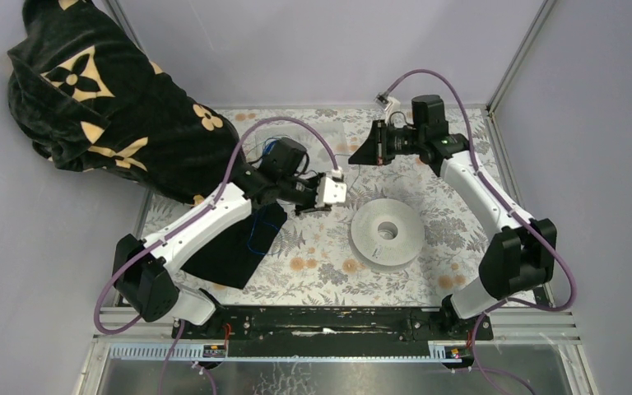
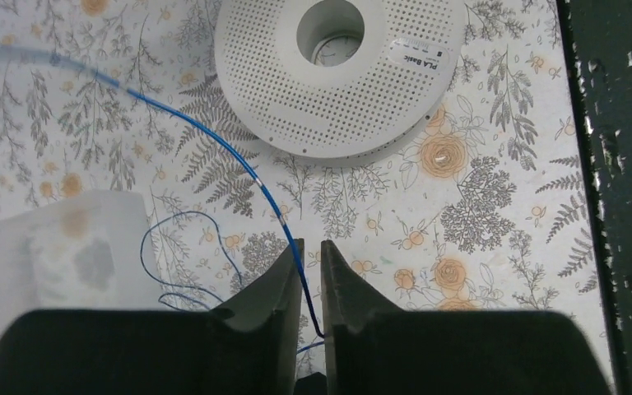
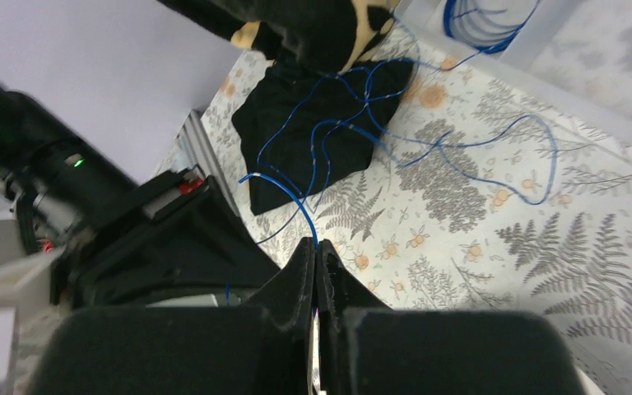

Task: Wrap the cables
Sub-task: Adjust the cable.

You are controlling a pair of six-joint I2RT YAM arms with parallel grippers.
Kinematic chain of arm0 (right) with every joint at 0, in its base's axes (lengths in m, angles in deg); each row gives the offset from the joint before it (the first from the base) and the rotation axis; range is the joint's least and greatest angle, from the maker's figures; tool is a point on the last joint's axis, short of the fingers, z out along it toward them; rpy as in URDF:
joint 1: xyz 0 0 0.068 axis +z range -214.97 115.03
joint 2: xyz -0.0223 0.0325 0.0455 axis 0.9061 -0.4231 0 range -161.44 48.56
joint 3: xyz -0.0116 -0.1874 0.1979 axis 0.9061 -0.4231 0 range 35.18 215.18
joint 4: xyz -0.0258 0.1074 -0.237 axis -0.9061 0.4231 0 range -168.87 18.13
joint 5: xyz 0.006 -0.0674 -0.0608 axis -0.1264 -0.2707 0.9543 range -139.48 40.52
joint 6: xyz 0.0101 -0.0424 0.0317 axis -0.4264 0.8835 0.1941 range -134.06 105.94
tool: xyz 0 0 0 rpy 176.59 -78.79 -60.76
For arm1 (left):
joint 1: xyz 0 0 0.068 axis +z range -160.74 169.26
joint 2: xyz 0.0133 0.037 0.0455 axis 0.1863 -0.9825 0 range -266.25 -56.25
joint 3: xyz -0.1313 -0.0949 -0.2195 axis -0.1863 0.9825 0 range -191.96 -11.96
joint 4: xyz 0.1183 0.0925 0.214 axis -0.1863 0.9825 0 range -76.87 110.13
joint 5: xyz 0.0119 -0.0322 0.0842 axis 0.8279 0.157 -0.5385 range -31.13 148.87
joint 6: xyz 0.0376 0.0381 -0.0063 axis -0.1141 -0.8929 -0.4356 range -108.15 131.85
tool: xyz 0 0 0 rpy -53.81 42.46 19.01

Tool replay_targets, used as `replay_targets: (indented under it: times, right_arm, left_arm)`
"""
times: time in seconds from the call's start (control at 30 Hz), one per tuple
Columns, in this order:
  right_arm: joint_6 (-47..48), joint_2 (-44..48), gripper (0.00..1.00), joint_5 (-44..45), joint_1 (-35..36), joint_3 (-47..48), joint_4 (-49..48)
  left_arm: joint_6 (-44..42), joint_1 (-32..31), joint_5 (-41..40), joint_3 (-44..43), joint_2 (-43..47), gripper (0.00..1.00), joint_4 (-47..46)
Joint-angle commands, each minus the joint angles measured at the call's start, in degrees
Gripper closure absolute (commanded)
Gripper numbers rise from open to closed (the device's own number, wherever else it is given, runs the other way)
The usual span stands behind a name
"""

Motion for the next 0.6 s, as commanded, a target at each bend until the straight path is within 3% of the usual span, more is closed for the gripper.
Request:
replay_targets:
  times: [0.0,0.1,0.27,0.43,0.57]
  right_arm:
    - [-0.1,6.3,1.0,3.8,-0.9,2.9,-3.8]
    - [-1.5,6.1,1.0,3.7,-0.9,4.0,-4.3]
    - [-4.1,5.9,1.0,3.7,-0.9,4.5,-6.1]
    - [-6.3,5.7,1.0,3.6,-1.0,4.5,-7.5]
    - [-7.9,5.8,1.0,4.3,-0.9,4.6,-8.3]
  left_arm:
    - [12.9,6.2,16.0,1.1,-0.3,0.73,-8.6]
    - [21.5,8.3,21.2,1.2,-0.5,0.56,-13.9]
    - [35.3,8.6,22.2,2.1,-0.3,0.37,-24.4]
    - [51.5,8.7,24.5,1.5,-2.8,0.29,-34.3]
    - [71.0,8.5,21.5,7.4,-3.6,0.27,-54.4]
